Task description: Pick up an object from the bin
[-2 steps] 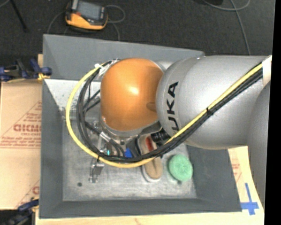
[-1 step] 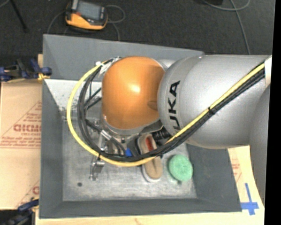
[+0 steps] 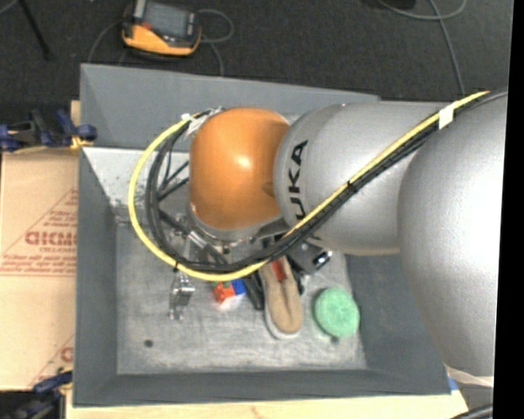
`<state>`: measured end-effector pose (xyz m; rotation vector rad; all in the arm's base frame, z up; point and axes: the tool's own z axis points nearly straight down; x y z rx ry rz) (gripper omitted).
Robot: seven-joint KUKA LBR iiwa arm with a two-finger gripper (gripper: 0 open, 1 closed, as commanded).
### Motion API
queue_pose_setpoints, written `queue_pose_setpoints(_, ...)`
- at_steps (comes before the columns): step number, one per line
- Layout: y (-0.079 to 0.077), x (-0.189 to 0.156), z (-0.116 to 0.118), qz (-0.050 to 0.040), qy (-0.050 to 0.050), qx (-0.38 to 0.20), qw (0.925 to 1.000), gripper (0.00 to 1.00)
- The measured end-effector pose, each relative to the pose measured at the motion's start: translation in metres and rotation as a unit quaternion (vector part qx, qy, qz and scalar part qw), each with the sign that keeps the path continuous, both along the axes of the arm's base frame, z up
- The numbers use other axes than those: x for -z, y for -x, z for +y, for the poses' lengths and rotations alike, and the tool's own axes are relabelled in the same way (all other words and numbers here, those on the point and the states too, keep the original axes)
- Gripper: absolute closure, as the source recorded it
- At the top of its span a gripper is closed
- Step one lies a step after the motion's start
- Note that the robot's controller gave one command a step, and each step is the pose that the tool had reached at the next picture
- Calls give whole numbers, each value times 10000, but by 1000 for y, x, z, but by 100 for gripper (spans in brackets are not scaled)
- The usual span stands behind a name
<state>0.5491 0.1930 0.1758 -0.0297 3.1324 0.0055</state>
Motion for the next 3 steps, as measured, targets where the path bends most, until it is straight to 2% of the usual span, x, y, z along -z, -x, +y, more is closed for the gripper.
queue_pose_setpoints(1, -72, 20, -41, 18, 21, -734, 9973, 0)
queue_pose_setpoints(2, -34, 17, -89, 31, 8, 895, 9960, 0)
queue_pose_setpoints(3, -32, 44, -102, 26, 18, 250, 9997, 0)
